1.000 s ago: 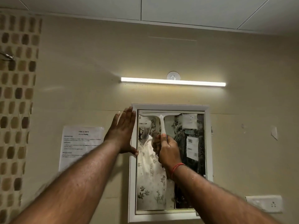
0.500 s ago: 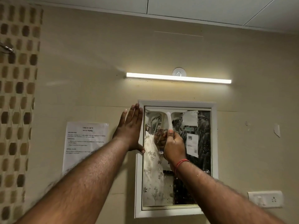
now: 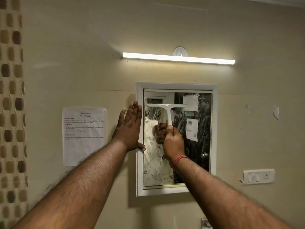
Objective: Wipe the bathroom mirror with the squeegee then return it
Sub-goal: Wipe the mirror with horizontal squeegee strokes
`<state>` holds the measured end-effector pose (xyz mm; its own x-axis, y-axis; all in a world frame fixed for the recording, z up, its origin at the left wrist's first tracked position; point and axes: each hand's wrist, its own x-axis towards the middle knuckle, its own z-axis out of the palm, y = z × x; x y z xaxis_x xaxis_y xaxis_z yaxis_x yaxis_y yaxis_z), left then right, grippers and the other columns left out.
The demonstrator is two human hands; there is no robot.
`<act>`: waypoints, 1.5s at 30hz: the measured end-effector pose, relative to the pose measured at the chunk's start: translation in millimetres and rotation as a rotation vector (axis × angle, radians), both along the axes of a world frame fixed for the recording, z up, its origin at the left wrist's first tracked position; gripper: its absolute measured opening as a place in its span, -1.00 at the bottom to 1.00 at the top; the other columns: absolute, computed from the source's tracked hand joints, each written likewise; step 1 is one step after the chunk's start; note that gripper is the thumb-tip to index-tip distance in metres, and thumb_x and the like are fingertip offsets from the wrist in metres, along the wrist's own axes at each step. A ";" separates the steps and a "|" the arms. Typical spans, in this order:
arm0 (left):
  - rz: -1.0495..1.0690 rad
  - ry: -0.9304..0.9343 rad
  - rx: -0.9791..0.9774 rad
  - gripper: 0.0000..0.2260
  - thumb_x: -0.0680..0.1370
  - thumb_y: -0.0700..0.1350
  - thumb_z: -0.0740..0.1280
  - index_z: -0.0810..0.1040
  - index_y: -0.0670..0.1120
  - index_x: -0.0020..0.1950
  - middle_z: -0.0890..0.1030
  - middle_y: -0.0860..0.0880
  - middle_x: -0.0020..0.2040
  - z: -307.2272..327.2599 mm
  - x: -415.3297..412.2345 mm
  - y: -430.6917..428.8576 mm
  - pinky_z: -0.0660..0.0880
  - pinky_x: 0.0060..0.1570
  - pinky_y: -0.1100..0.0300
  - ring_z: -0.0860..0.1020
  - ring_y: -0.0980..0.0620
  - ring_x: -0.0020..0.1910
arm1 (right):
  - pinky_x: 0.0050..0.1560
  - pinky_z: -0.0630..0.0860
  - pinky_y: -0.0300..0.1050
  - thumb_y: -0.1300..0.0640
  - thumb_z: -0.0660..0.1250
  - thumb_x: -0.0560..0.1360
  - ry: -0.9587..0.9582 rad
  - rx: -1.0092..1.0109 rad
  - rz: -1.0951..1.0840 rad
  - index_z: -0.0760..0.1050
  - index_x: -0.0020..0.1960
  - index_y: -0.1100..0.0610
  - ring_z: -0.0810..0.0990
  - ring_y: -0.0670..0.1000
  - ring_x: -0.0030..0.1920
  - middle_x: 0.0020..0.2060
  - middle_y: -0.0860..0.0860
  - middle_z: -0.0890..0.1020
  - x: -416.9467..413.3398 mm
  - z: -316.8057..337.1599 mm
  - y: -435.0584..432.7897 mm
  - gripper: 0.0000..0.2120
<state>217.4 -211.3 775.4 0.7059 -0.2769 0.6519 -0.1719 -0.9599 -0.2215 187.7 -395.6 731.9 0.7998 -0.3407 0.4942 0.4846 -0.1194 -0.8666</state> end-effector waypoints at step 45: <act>0.083 0.104 0.169 0.53 0.36 0.50 0.58 -0.42 -0.29 0.74 -0.41 -0.33 0.77 -243.1 -16.0 4.3 -0.05 0.76 -0.35 -0.27 -0.29 0.82 | -0.20 0.48 -0.01 -0.23 0.05 0.74 0.255 -0.111 -0.134 0.51 -0.08 -0.01 0.45 -0.01 -0.32 -0.37 -0.06 0.49 -36.8 -267.1 0.9 -0.57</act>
<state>201.5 -207.0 532.3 0.7917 -0.3145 0.5238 -0.1241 -0.9223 -0.3661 150.9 -394.7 464.8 0.8543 -0.4068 0.3234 0.2269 -0.2680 -0.9363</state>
